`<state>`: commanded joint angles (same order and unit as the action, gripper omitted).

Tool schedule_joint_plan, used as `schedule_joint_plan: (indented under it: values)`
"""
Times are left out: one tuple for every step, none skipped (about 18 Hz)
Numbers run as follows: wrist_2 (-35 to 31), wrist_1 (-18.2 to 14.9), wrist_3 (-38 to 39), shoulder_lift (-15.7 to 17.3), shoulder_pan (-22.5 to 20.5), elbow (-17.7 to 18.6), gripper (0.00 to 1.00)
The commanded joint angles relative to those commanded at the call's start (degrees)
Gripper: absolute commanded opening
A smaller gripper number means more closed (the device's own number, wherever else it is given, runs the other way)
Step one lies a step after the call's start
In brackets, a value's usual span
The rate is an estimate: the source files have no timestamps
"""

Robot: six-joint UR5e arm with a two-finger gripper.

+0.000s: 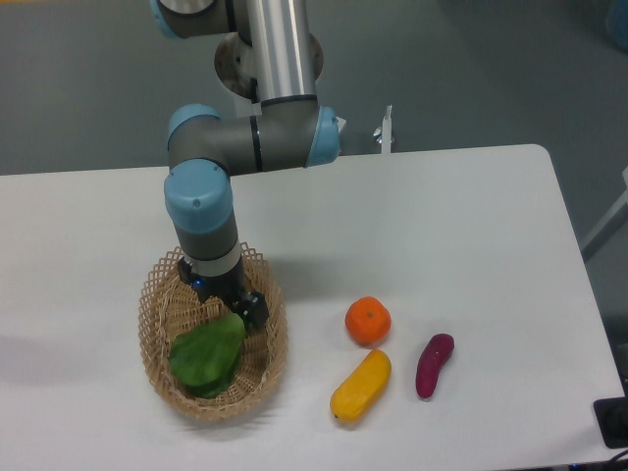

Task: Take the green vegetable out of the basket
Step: 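Lower the gripper onto the bok choy stem and close on it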

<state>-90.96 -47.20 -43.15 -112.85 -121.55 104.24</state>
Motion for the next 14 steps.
schedule_joint_plan:
  values:
    - [-0.8,0.1,0.1,-0.3,0.3,0.0,1.0]
    - [-1.2,0.1,0.1,-0.5,0.4,-0.1,1.0]
    - [-1.2,0.1,0.1,-0.7,0.4,-0.1,1.0]
    - [-1.3,0.1,0.2,-1.1,0.4,-0.1,1.0]
    - [-1.2,0.2,0.3,-1.2,0.5,0.0,1.0]
    - [-1.3,0.5,0.5,-1.4,0.5,0.0,1.0]
    - [-1.2,1.7,0.8,-1.5,0.5,0.1,1.0]
    - [-1.2,2.9,0.8,-1.6,0.5,0.2,1.0]
    - [-1.2,3.4,0.8,-1.9,0.5,0.3,1.0]
    - [-1.3,3.9,0.9,-2.1,0.5,0.4,1.0]
    - [-1.3,4.2,1.0,-2.2,0.5,0.4,0.99]
    - [-1.3,4.3,1.1,-2.2,0.5,0.4,0.87]
    - [-1.3,4.3,1.0,-2.2,0.5,0.4,0.77]
    - [-1.3,4.3,1.0,-2.2,0.5,0.4,0.66]
